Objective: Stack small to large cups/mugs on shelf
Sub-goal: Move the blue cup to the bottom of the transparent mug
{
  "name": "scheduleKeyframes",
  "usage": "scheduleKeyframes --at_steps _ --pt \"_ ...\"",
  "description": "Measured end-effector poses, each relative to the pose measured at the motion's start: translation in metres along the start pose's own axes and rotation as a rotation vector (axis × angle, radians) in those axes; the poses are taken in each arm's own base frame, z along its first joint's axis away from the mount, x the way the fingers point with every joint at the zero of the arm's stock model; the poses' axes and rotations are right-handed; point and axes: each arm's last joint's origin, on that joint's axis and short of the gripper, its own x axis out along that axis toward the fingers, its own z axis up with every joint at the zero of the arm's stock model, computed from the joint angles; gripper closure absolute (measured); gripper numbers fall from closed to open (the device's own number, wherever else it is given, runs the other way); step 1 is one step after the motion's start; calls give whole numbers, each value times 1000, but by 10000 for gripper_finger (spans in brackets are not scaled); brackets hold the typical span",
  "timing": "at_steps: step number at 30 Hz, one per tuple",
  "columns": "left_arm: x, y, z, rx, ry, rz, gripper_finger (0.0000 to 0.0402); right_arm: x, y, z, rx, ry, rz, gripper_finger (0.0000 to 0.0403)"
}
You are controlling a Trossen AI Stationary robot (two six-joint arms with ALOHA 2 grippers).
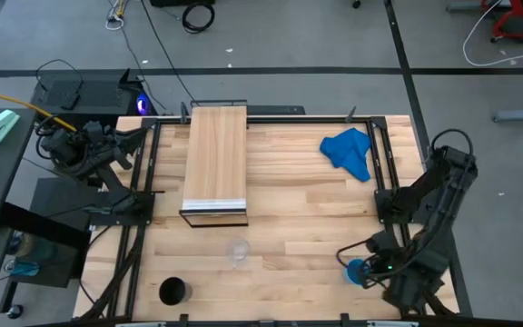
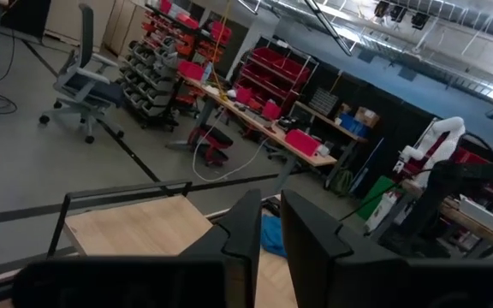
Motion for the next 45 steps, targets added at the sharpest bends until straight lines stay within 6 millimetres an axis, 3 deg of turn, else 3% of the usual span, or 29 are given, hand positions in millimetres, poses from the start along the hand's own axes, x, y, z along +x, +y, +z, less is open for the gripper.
scheduleKeyframes --at_steps 8,13,30,45 --pt "0 0 -2 29 0 0 351 14 24 22 -103 -34 -49 353" --pt "0 0 -3 33 0 0 346 21 27 26 -167 -20 -142 353" --pt "0 0 -3 29 0 0 348 22 14 2 -132 3 -142 352" --pt "0 0 -3 10 0 0 348 45 8 -5 -54 17 -116 352"
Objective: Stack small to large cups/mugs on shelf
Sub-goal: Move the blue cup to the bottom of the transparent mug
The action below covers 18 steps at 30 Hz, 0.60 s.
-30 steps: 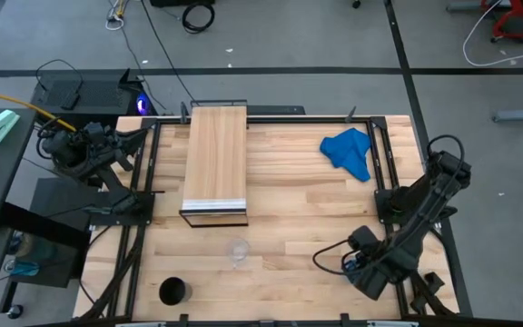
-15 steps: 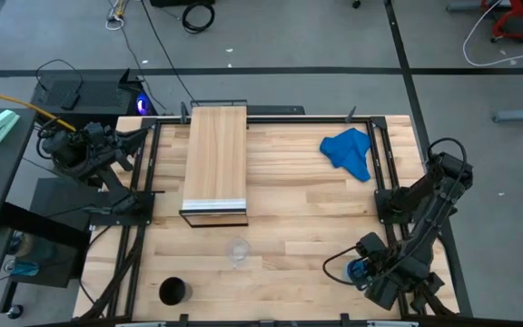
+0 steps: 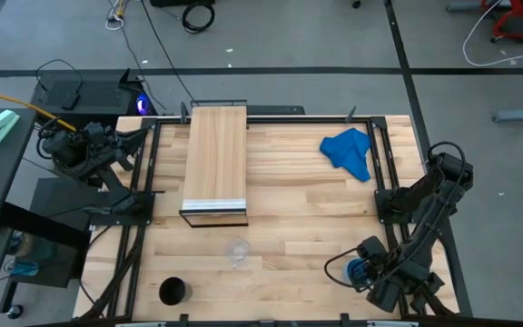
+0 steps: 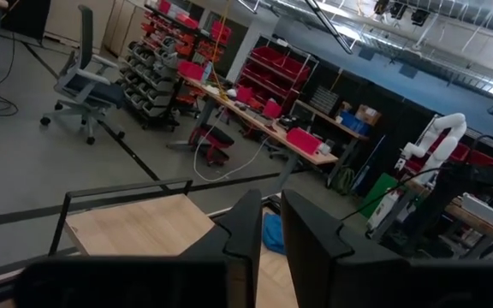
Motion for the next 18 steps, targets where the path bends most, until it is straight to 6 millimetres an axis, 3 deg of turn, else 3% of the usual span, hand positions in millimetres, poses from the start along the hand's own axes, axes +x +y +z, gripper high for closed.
scheduleKeyframes --at_steps 12,18 --pt "0 0 0 2 0 0 344 33 5 5 29 41 52 352" --pt "0 0 0 4 0 0 343 33 8 10 33 40 50 352"
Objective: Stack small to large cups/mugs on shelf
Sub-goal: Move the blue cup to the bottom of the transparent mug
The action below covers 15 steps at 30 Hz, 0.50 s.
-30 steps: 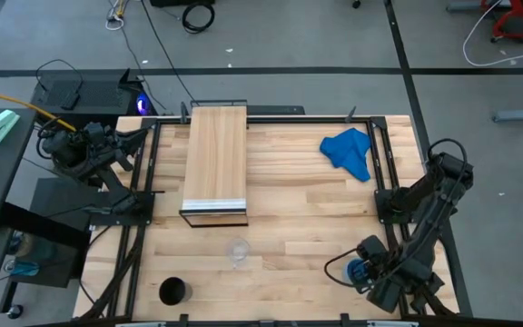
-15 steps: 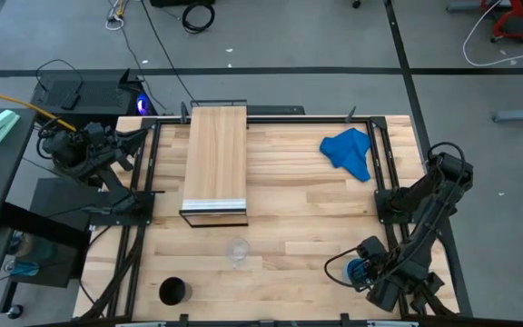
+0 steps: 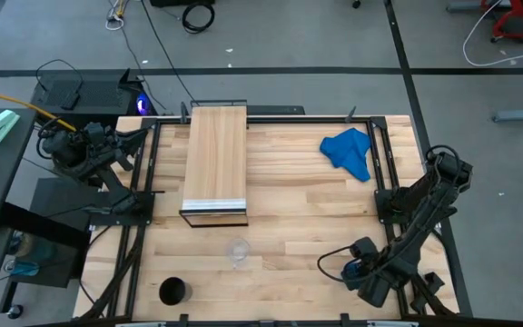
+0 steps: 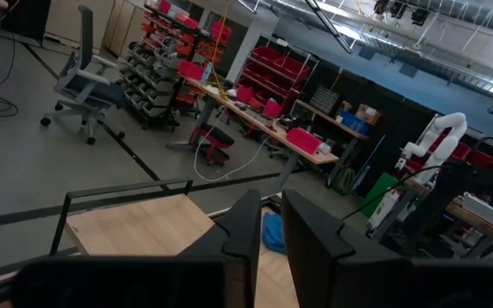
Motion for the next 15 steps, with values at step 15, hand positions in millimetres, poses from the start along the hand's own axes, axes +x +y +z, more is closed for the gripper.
scheduleKeyframes --at_steps 15 --pt "0 0 -1 9 0 0 346 -2 3 2 -20 9 6 393"
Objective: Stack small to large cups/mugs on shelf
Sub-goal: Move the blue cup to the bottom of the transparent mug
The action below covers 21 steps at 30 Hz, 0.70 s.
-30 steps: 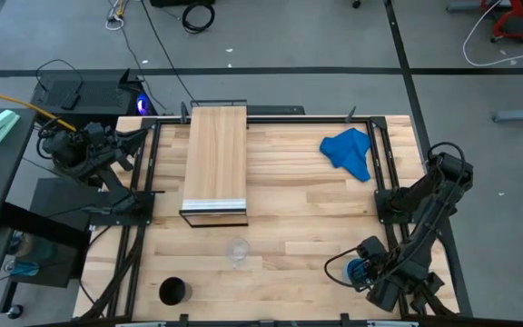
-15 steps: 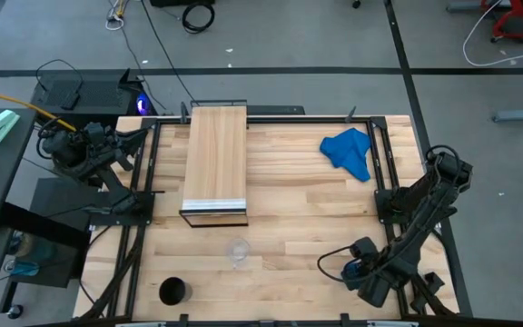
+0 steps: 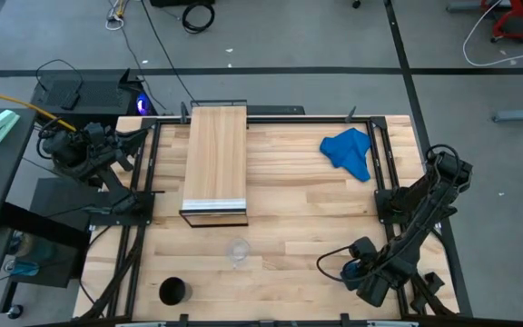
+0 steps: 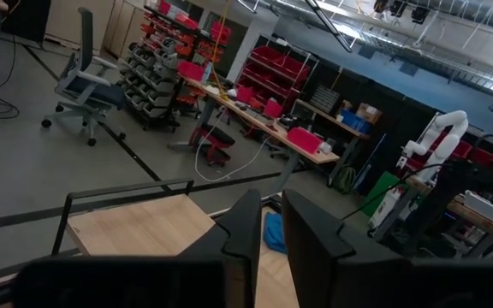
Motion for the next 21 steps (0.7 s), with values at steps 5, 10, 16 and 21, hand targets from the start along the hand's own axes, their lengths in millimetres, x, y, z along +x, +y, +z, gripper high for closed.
scheduleKeyframes --at_steps 5,10,16,21 --pt "0 0 0 -1 0 0 343 -22 11 6 -66 37 59 396" --pt "0 0 0 4 0 -1 346 -67 22 24 -92 35 126 396" --pt "0 0 -4 16 0 0 350 -130 29 55 -137 -58 159 397" --pt "0 0 -8 18 0 0 345 -174 30 90 -143 -191 218 398"
